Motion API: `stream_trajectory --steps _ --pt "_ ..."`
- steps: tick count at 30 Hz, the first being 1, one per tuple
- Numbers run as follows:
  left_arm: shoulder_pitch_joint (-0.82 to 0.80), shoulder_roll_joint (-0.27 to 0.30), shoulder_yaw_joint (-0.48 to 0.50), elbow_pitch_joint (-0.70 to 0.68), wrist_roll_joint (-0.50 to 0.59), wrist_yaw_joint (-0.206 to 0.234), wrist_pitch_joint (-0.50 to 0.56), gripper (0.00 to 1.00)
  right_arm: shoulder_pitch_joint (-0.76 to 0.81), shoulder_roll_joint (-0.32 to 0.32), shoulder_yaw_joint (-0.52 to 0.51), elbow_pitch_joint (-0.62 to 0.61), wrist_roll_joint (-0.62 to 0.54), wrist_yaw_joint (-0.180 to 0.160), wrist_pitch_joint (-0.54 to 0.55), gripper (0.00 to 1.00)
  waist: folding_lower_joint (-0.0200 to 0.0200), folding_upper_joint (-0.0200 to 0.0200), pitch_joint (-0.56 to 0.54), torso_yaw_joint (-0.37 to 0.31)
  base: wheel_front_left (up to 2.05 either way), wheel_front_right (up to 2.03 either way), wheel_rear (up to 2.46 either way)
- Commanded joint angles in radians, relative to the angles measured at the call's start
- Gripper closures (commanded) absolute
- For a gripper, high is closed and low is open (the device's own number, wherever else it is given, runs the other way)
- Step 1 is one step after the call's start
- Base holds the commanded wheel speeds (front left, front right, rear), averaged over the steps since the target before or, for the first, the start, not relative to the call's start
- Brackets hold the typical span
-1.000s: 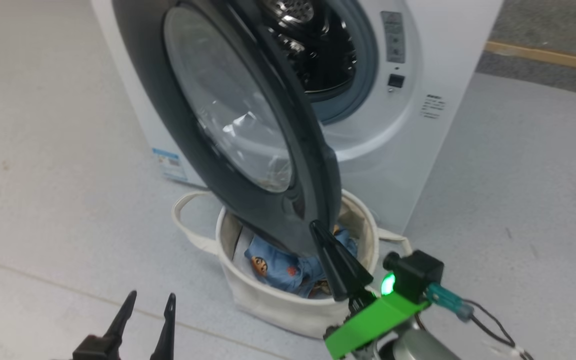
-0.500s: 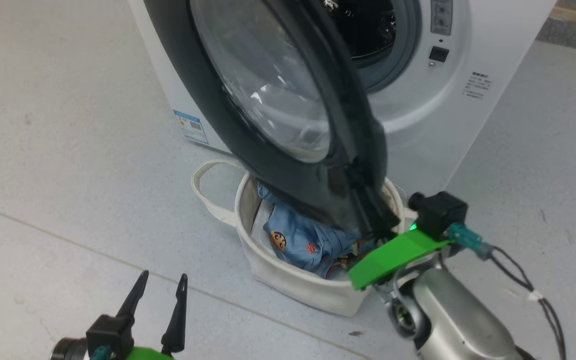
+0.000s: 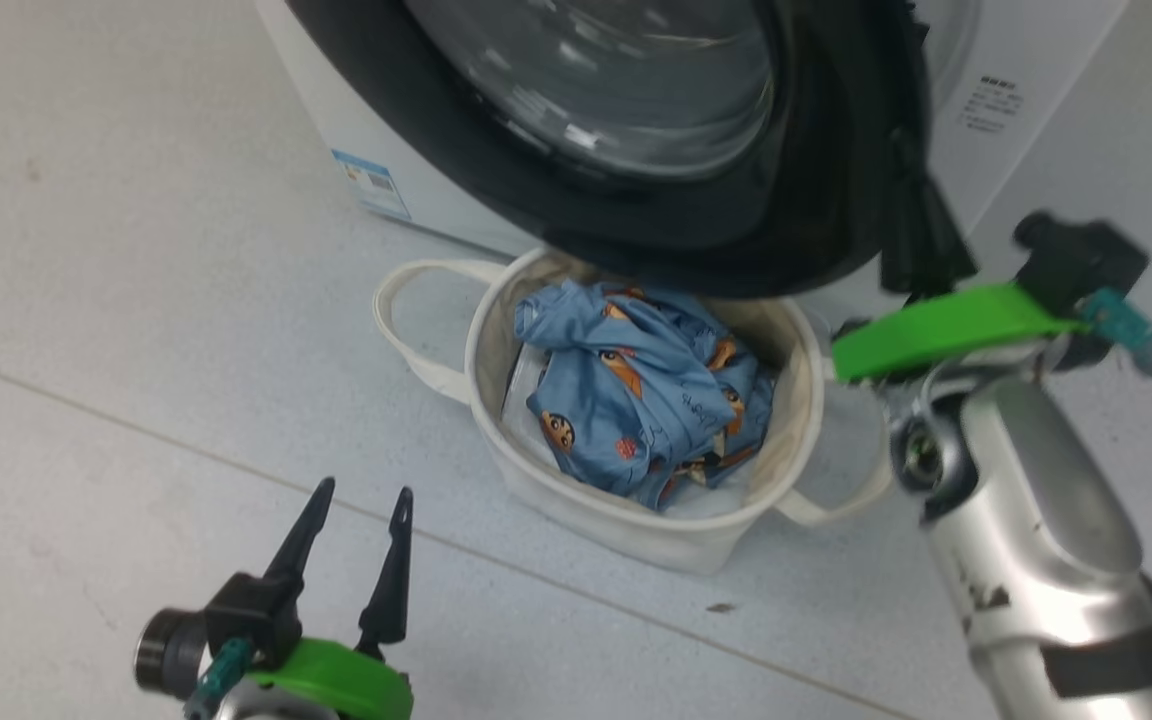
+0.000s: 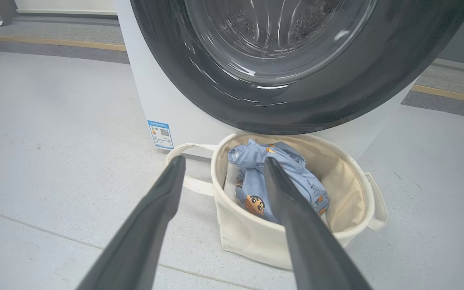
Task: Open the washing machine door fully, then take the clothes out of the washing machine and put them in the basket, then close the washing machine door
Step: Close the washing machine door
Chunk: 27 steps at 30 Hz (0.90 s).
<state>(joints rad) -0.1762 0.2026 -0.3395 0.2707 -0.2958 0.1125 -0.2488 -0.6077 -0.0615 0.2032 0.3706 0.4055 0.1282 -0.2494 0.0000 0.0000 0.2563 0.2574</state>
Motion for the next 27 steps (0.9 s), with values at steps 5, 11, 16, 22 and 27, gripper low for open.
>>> stream_trajectory --steps 5,11,16,22,27 --pt "-0.068 -0.013 0.028 -0.019 0.025 -0.016 -0.013 0.00 -0.134 0.011 -0.068 0.006 -0.059 0.003 -0.012 1.00 0.0000 0.0000 0.075 0.003 0.00 0.00 0.00" --pt "-0.108 -0.048 0.032 -0.008 0.046 -0.031 -0.013 0.00 -0.234 0.011 -0.153 0.058 -0.110 0.003 -0.012 1.00 0.0000 0.0000 0.128 0.018 0.00 0.00 0.00" --pt "-0.122 -0.065 0.036 0.000 0.059 -0.041 -0.013 0.00 -0.268 0.011 -0.173 0.069 -0.123 0.003 -0.012 1.00 0.0000 0.0000 0.145 0.026 0.00 0.00 0.00" --pt "-0.126 -0.076 0.049 0.014 0.075 -0.052 -0.013 0.00 -0.265 0.011 -0.148 0.081 -0.104 0.003 -0.012 1.00 0.0000 0.0000 0.136 0.016 0.00 0.00 0.00" --pt "-0.111 -0.068 0.069 0.029 0.084 -0.060 -0.013 0.00 -0.191 0.011 -0.071 0.055 -0.067 0.003 -0.012 1.00 0.0000 0.0000 0.081 -0.019 0.00 0.00 0.00"
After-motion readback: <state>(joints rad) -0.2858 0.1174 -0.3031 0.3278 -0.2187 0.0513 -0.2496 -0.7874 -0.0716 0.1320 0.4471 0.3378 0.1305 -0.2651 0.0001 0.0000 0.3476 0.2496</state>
